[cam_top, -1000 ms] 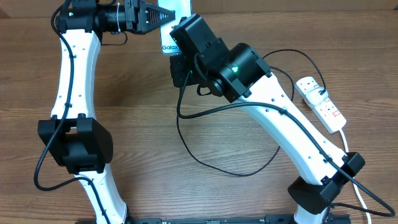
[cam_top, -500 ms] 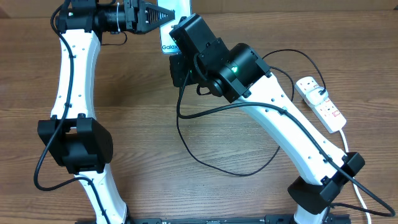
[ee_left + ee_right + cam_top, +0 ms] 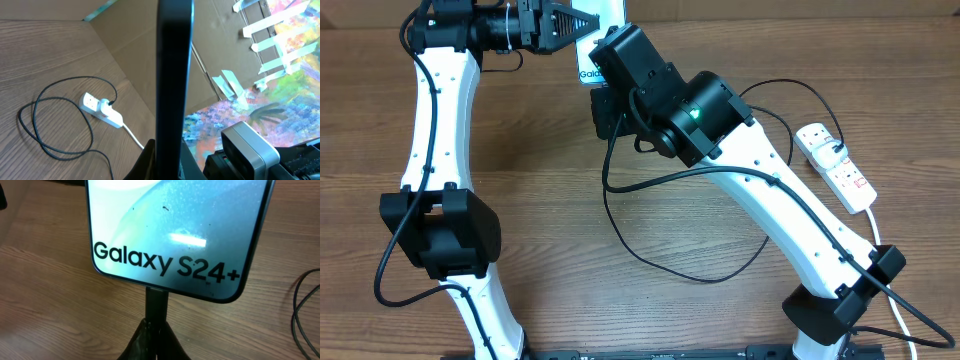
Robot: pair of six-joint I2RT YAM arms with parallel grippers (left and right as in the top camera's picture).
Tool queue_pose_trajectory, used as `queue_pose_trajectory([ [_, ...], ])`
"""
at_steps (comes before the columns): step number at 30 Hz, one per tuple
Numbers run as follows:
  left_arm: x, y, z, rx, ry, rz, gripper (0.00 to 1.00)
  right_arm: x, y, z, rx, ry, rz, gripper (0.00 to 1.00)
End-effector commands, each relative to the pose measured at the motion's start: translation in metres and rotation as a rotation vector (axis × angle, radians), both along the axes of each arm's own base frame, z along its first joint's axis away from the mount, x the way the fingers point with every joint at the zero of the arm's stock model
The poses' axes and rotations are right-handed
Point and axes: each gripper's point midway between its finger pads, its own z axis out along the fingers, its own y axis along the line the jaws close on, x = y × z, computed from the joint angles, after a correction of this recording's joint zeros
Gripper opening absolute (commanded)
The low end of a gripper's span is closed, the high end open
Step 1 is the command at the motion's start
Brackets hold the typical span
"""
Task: Plug charger to phone and switch on socket
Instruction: 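Insert the USB-C plug into the phone's port with the right gripper, then lower the phone with the attached cable onto the table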
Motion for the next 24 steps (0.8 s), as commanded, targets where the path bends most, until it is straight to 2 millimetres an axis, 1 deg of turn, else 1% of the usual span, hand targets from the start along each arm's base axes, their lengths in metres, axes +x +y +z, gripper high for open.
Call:
queue_pose_trajectory([
  [1, -0.014, -0.009, 0.016, -0.033, -0.010, -0.054, 0.04, 0.015, -0.010, 0.035, 0.034, -0.122, -0.056, 0.08],
  [3, -0.013, -0.009, 0.015, -0.027, -0.010, -0.047, 0.04, 0.014, -0.010, 0.035, 0.033, -0.117, -0.053, 0.16],
  [4, -0.012, -0.009, 0.014, -0.021, -0.010, -0.040, 0.04, 0.013, -0.010, 0.034, 0.032, -0.112, -0.055, 0.22],
  [7, -0.007, -0.008, 0.010, 0.003, -0.010, -0.015, 0.04, 0.011, -0.012, 0.031, 0.022, -0.099, -0.053, 0.47],
  [11, -0.001, -0.007, 0.004, 0.035, -0.009, 0.021, 0.04, 0.006, -0.017, 0.024, -0.002, -0.069, -0.056, 0.70],
  [12, 0.001, -0.007, 0.002, 0.048, -0.007, 0.035, 0.04, 0.004, -0.019, 0.021, -0.003, -0.051, -0.074, 0.75],
  [14, 0.004, -0.007, -0.002, 0.069, -0.002, 0.056, 0.04, 0.002, -0.022, 0.018, -0.014, -0.037, -0.078, 0.79],
  [17, 0.014, -0.002, -0.022, 0.159, 0.040, 0.137, 0.04, 0.001, -0.028, 0.016, -0.029, -0.022, -0.085, 0.94],
  [20, 0.016, 0.005, -0.047, 0.278, 0.072, 0.200, 0.04, 0.003, -0.040, 0.013, -0.028, 0.007, -0.133, 0.98],
  [22, 0.012, 0.010, -0.065, 0.363, 0.090, 0.219, 0.04, 0.005, -0.052, 0.011, -0.027, 0.030, -0.174, 1.00],
  [24, 0.006, 0.014, -0.078, 0.428, 0.096, 0.215, 0.04, 0.008, -0.063, 0.009, -0.037, 0.045, -0.202, 1.00],
])
